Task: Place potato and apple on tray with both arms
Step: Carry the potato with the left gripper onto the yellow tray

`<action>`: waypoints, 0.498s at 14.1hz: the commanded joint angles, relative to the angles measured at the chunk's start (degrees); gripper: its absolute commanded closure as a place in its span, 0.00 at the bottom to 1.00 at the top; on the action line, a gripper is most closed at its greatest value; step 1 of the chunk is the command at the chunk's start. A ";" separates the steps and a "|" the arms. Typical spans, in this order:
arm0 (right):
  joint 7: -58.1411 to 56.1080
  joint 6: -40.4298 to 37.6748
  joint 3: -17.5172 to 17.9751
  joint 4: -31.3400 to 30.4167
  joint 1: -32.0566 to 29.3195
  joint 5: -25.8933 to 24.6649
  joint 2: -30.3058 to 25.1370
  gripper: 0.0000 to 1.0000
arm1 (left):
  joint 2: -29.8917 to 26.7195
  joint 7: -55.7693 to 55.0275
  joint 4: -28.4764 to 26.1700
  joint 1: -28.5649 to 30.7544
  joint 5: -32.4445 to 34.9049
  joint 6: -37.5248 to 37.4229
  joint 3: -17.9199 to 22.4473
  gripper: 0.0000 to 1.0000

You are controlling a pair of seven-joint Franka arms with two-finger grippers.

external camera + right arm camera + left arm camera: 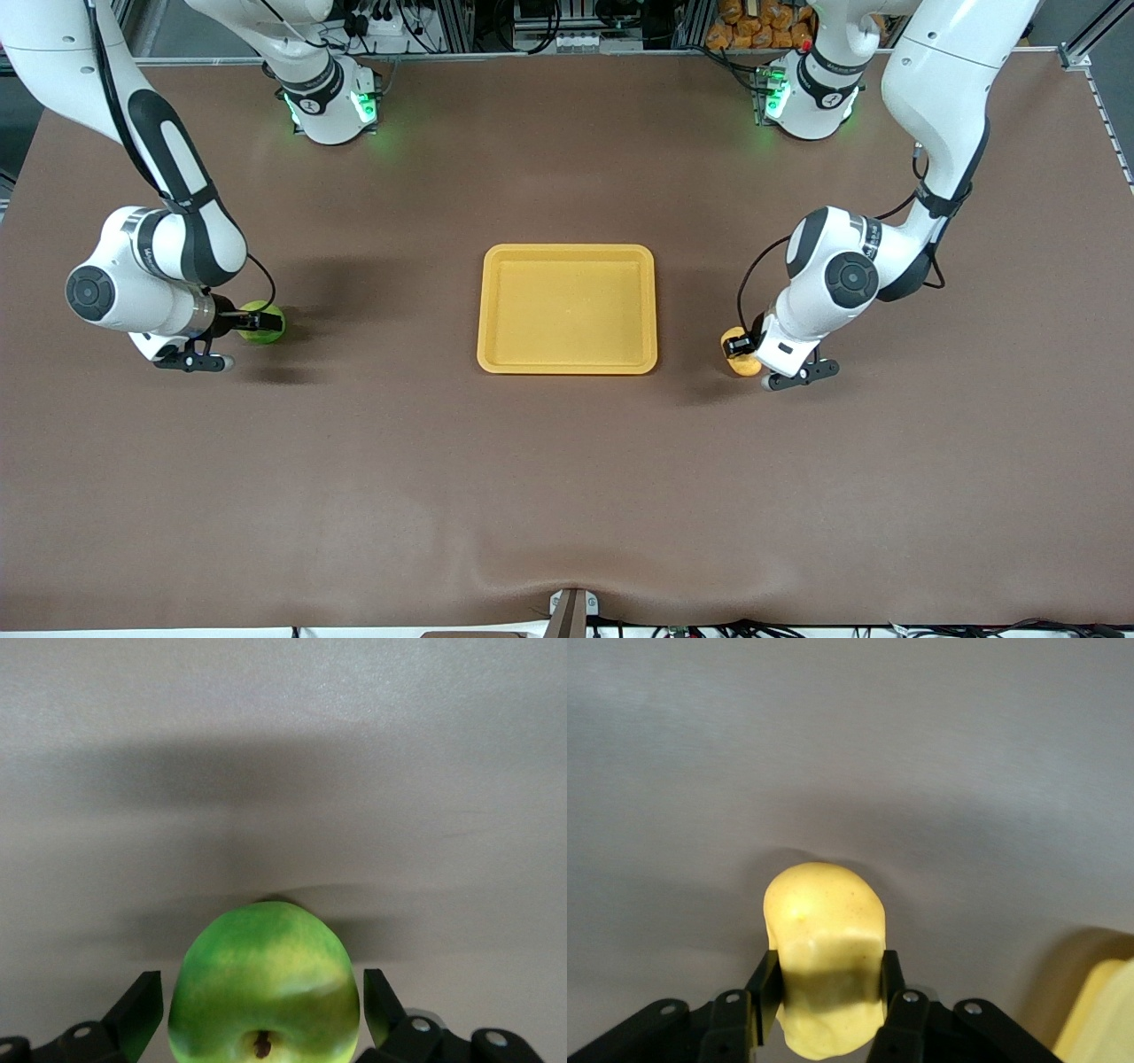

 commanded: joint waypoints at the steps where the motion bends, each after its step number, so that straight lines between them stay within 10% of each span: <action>1: -0.62 1.04 0.10 -0.54 -0.20 0.36 0.23 0.00 | -0.73 -0.49 2.34 -3.73 -0.21 -2.00 0.26 0.87; 3: -0.71 0.96 0.10 -0.54 -0.02 0.36 0.14 0.04 | -0.90 -0.49 4.71 -5.93 -0.03 -4.98 0.26 0.88; 5: -0.71 0.78 0.10 -0.54 0.07 0.36 0.14 0.68 | -1.26 -0.49 7.18 -7.87 0.49 -8.59 0.26 0.88; 7: -0.79 0.25 0.10 -0.37 0.16 0.36 -0.12 1.00 | -1.26 -0.49 9.81 -9.71 0.58 -11.67 0.26 0.87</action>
